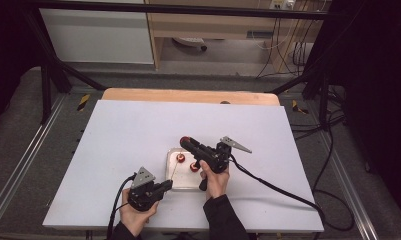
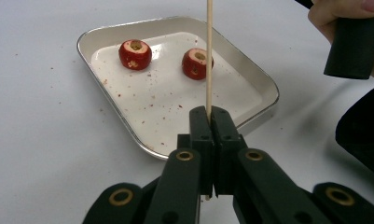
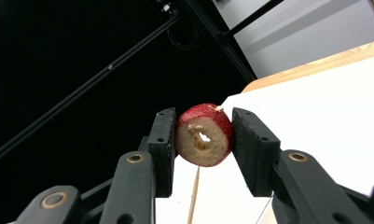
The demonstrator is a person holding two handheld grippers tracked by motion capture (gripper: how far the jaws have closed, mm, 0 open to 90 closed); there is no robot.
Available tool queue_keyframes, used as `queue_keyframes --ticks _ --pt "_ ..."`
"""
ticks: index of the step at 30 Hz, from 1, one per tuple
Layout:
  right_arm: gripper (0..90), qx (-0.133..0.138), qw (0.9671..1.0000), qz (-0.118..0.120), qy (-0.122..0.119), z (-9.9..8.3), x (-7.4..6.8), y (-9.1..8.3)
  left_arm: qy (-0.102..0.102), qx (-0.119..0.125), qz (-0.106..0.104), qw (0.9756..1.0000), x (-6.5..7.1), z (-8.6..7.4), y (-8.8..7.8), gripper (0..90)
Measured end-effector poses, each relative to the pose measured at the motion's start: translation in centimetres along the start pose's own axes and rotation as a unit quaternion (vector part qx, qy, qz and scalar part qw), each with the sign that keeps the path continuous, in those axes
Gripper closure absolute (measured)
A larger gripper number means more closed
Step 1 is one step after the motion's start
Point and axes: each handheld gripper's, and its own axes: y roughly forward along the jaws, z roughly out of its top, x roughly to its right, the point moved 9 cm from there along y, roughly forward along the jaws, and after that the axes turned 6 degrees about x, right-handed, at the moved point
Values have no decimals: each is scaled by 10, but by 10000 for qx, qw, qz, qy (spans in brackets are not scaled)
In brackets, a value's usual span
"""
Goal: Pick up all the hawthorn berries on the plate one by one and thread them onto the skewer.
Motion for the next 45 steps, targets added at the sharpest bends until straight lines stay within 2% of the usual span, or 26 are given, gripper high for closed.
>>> queue_keyframes --ticks 11,14,21,30,32,35,37,45 --pt "618 -186 9998 44 -71 -7 1 0 8 -27 24 10000 -1 0 0 888" --pt "618 -351 9993 64 -118 -13 1 0 -71 16 12 10000 -1 1 0 888" --pt "618 -445 9989 134 -114 -26 -2 -3 -197 104 50 9997 2 1 1 888" --pt "618 -572 9982 123 -140 -39 -5 -5 -206 109 67 9997 2 1 2 888" --pt "618 -730 9971 132 -144 -47 -6 -6 -223 167 76 9996 0 6 1 888" --pt "618 -800 9966 142 -156 -56 -7 -8 -202 142 76 9997 -1 5 3 888" --pt "618 -960 9951 153 -154 -64 -8 -9 -168 137 103 9997 -2 6 4 888" --pt "616 -1120 9933 73 -264 -79 -8 -14 -129 74 67 9999 -3 5 7 888"
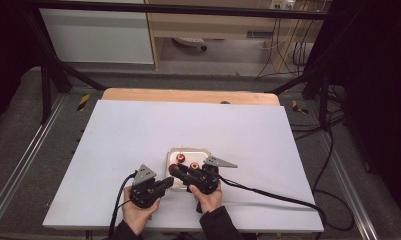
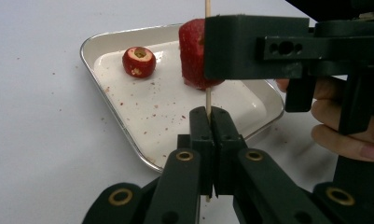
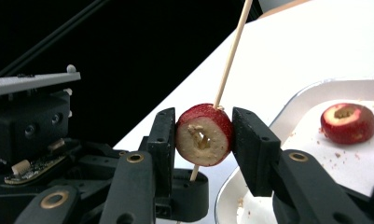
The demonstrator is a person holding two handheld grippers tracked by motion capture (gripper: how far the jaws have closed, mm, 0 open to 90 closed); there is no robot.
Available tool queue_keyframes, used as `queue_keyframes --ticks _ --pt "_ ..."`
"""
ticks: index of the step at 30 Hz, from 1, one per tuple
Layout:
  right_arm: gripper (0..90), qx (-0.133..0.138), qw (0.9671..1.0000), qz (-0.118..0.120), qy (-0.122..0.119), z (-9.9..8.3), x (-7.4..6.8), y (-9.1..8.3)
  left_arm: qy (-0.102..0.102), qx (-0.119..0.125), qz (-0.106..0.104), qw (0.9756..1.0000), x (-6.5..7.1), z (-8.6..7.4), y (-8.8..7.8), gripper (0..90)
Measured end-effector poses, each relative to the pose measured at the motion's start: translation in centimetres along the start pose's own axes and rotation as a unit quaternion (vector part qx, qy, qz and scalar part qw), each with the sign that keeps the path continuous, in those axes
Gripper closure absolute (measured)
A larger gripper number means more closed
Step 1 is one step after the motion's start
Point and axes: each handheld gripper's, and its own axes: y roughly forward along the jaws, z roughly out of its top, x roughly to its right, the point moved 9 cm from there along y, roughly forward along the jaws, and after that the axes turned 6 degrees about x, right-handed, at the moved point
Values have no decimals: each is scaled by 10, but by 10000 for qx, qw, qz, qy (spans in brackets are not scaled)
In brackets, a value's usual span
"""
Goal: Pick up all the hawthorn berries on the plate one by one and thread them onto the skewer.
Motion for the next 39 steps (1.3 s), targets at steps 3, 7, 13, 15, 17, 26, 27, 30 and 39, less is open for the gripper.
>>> queue_keyframes --ticks 3,7,13,15,17,26,27,30,39 --pt "616 -60 10000 19 24 -4 0 0 21 -9 -4 10000 -1 0 0 888" --pt "613 -90 9999 -8 49 -5 0 0 76 -2 -26 10000 -1 0 1 888" --pt "439 -190 9984 -305 -447 10 1 -9 361 -34 24 9993 -10 -1 -9 887" --pt "349 -306 9961 -473 -672 17 4 -13 390 -23 67 9992 -15 -1 -14 886" --pt "278 -481 9935 -617 -827 23 8 -17 426 -37 101 9990 -20 0 -18 886" --pt "135 -1581 9678 -1223 -1532 44 32 -35 708 -250 248 9969 -37 -7 -32 885" --pt "125 -1764 9619 -1314 -1624 45 35 -37 713 -265 255 9968 -40 -7 -34 885" --pt "114 -2128 9491 -1433 -1829 47 40 -38 710 -314 298 9965 -47 -8 -37 885" --pt "161 -3419 9009 -1612 -2131 43 56 -24 819 -443 299 9952 -53 -10 -36 884"
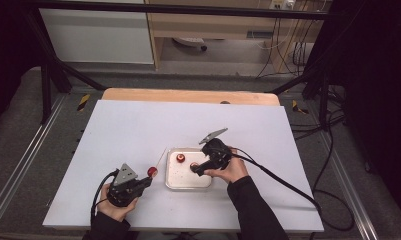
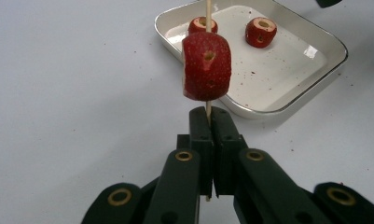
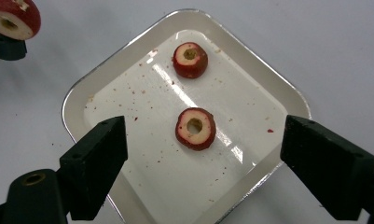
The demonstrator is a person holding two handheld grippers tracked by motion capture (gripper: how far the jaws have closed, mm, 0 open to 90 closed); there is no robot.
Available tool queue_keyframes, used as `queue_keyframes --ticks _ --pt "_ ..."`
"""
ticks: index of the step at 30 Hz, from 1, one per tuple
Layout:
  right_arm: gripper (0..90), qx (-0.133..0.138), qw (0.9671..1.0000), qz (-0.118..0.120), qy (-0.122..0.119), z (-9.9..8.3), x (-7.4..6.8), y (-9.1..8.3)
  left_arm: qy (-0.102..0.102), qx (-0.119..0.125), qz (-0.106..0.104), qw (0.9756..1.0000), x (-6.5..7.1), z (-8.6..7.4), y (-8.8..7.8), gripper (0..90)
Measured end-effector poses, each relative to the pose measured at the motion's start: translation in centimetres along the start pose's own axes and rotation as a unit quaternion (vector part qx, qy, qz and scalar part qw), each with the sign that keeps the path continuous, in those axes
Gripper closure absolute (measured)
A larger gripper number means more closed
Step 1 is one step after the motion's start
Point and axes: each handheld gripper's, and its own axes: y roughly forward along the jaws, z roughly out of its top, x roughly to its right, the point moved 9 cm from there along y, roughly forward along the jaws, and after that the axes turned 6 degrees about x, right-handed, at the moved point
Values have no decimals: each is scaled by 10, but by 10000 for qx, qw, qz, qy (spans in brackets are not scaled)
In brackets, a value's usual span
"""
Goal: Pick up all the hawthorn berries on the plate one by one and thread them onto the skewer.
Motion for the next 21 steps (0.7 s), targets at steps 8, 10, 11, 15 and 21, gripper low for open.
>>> queue_keyframes --ticks 8,10,11,15,21 --pt "293 -788 9969 68 -50 2 0 20 -17 -15 -14 10000 0 -1 1 882" --pt "326 -883 9961 33 -53 2 1 23 -19 -37 -20 10000 -1 -2 1 881" --pt "339 -879 9961 36 -58 2 2 25 -29 -38 -21 10000 -1 -2 1 881" --pt "406 -996 9950 6 -5 -2 3 32 -26 -57 -26 10000 -1 -2 2 881" --pt "488 -1103 9938 93 139 -4 3 37 0 -89 -31 10000 0 -3 2 881"
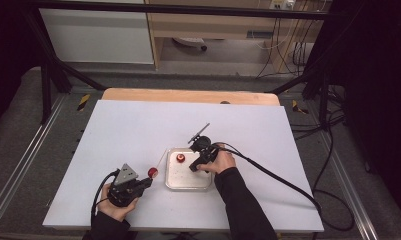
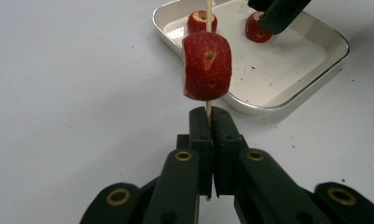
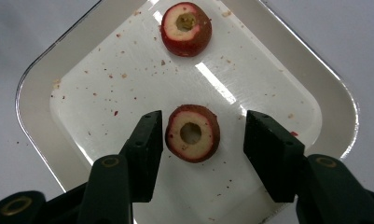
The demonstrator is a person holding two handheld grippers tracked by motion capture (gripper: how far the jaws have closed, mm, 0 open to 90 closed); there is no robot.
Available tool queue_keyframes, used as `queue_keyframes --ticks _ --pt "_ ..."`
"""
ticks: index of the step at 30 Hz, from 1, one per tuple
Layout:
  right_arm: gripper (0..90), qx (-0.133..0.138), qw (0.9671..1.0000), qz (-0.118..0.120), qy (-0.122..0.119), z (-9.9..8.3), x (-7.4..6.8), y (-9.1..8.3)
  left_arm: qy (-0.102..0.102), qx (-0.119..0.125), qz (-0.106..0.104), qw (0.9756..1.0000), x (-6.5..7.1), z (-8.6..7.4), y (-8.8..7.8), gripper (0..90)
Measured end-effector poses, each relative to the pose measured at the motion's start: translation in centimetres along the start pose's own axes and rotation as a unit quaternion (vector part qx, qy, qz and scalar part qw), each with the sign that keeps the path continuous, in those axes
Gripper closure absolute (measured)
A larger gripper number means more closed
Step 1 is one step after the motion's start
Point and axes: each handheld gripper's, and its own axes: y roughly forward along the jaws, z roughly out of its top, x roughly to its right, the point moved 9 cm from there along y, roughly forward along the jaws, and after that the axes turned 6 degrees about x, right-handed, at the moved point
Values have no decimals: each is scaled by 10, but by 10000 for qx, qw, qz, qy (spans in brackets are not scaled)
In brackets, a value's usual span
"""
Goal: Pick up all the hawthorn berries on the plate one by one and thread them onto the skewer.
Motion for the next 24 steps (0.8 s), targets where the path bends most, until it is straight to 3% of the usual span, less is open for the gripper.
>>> queue_keyframes --ticks 9,16,24 --pt "603 -134 9995 193 201 -1 -1 4 10 -13 -3 10000 0 0 0 881" --pt "609 -144 9992 219 296 -1 -1 4 54 -21 2 10000 1 -1 0 881" --pt "612 403 9975 342 479 8 -8 -15 70 6 12 10000 2 0 0 881"
